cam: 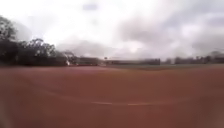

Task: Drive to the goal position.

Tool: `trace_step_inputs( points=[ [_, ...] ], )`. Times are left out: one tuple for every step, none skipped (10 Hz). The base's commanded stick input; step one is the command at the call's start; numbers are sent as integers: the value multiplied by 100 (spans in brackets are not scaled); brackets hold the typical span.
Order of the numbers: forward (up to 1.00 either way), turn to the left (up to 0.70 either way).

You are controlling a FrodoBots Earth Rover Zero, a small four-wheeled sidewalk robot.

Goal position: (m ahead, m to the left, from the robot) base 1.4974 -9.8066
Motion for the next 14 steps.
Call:
trace_step_inputs(
  points=[
    [0, -70],
    [0, -70],
    [0, -70],
    [0, -70],
    [0, -70],
    [0, -70],
    [0, -70],
    [0, -70],
    [0, -70],
    [0, -70],
    [0, -70],
    [0, -70],
    [0, -70],
    [0, -70]
  ],
)
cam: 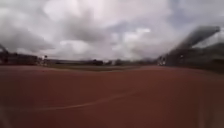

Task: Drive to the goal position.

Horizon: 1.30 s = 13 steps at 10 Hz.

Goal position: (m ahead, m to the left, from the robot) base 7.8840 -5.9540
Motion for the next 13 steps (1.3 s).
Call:
trace_step_inputs(
  points=[
    [0, -70],
    [0, -70],
    [0, -70],
    [0, -70],
    [0, -70],
    [0, -70],
    [0, -70],
    [0, -70],
    [0, -70],
    [0, -70],
    [6, -65],
    [39, -37],
    [70, -10]
  ],
)
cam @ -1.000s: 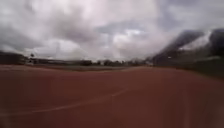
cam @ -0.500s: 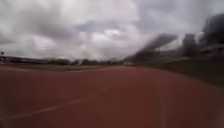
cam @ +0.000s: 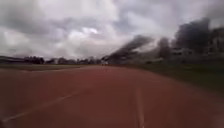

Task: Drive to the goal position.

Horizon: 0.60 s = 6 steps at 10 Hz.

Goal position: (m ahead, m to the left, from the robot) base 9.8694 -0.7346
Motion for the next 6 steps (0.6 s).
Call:
trace_step_inputs(
  points=[
    [70, -10],
    [70, -10],
    [70, -1],
    [70, 0],
    [70, 1],
    [70, 1]
  ],
)
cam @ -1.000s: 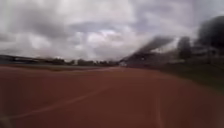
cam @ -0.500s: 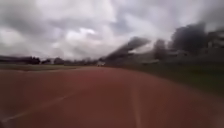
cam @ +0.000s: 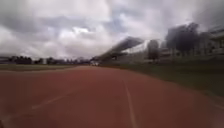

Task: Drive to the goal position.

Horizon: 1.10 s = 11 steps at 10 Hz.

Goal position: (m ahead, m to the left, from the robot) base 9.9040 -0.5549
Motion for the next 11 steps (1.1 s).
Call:
trace_step_inputs(
  points=[
    [70, 1],
    [70, 1],
    [70, 1],
    [70, 1],
    [70, 1],
    [70, 1],
    [70, 1],
    [70, 1],
    [70, 1],
    [70, 1],
    [70, -11]
  ],
)
